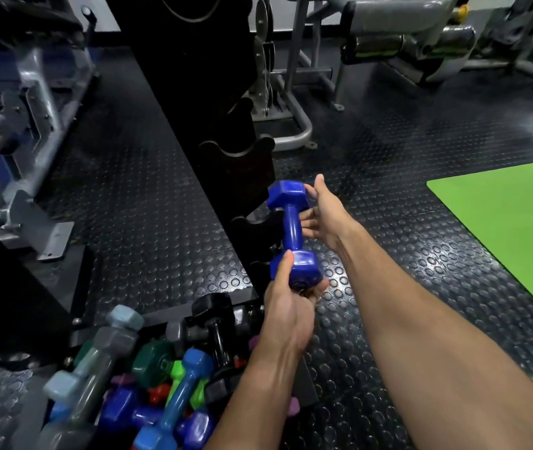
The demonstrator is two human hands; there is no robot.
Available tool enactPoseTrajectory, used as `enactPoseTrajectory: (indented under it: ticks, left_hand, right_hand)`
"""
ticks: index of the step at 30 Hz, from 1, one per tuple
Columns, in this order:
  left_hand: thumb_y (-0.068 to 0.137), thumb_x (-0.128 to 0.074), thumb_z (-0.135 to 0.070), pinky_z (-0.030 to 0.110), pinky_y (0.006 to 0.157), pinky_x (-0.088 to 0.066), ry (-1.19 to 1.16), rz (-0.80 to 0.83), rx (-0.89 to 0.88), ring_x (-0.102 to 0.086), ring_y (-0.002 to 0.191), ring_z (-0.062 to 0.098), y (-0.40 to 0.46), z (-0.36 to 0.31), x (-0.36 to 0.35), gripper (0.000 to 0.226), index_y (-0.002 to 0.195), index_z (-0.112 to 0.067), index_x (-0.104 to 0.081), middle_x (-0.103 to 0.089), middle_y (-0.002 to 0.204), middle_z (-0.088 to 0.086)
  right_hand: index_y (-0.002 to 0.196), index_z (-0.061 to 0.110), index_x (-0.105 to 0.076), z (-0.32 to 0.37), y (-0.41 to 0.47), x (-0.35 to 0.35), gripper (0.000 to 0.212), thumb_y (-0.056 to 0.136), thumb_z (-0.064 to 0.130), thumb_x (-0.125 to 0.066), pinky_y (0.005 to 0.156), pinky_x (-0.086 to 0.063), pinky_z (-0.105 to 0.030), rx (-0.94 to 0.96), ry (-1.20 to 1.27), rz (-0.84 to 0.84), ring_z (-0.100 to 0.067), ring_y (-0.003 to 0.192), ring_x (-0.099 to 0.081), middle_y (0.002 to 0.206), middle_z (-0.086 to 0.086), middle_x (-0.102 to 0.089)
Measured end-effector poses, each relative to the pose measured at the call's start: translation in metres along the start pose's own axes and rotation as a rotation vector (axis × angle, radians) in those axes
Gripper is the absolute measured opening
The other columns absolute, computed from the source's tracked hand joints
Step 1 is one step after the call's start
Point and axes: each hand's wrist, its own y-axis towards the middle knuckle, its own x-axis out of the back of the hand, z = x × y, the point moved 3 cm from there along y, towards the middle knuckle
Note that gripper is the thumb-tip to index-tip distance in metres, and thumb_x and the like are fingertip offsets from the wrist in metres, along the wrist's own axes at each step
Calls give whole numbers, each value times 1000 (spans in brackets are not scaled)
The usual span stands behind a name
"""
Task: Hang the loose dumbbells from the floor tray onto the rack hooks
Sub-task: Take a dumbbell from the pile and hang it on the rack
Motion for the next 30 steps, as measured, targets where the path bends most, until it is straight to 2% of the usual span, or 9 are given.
enactPoseTrajectory:
  ticks: [5,9,13,16,20,22,24,28,30]
  left_hand:
    - [95,-67,-35,45,96,-53,-5,-50,-2,-67,92,29,5,-1,-10,29,109,-10,-64,-67,115,20]
    - [94,-69,-36,41,83,-57,-33,-101,-30,-69,86,29,11,-2,-16,32,111,-10,-64,-67,121,20]
    - [94,-68,-33,36,71,-52,-31,-88,-60,-65,81,28,15,-6,-9,26,107,-11,-65,-67,109,17]
    - [95,-67,-32,33,64,-50,30,-86,-144,-63,73,23,18,-8,2,32,115,-8,-64,-68,102,14]
    - [97,-65,-30,34,71,-51,70,-91,-181,-63,82,26,15,-13,12,31,118,-8,-62,-68,105,15]
    - [97,-64,-32,36,76,-50,52,-97,-157,-61,89,29,14,-13,17,26,110,-10,-64,-66,105,16]
    - [97,-64,-34,38,81,-49,26,-85,-140,-59,97,31,13,-11,20,28,110,-9,-65,-66,109,18]
    - [98,-63,-37,44,96,-51,22,-42,-146,-64,106,31,10,-10,26,30,112,-11,-66,-70,112,15]
    - [97,-62,-41,45,100,-53,39,-30,-155,-65,112,33,8,-9,27,35,115,-11,-66,-70,118,16]
  right_hand:
    - [147,25,-52,1,7,-10,70,101,72,-29,57,-42,-28,-8,61,39,-15,55,-50,66,-6,-53]
    - [150,19,-49,-1,11,-13,70,102,69,-34,53,-26,-26,-18,115,69,-13,54,-35,66,-4,-42]
    - [150,18,-50,-1,12,-9,73,103,69,-30,62,-45,-29,9,93,88,-16,59,-55,61,-4,-61]
    - [151,18,-49,1,11,-17,76,102,71,-27,74,-56,-36,31,94,110,-22,72,-68,71,-7,-72]
    - [143,11,-55,3,7,-28,75,103,69,-28,45,-47,-21,48,95,116,-6,43,-59,57,3,-65]
    - [133,8,-64,6,5,-31,80,102,72,-26,49,-49,-20,30,122,126,-9,49,-64,71,-1,-65]
    - [116,9,-71,10,4,-38,84,99,77,-24,58,-51,-24,14,119,162,-19,69,-66,83,-5,-65]
    - [103,13,-72,12,-6,-49,78,101,74,-22,36,-33,-18,4,92,150,-12,58,-50,82,-4,-63]
    - [109,15,-71,6,-8,-44,76,103,71,-20,42,-39,-19,24,38,126,-11,61,-51,82,-2,-60]
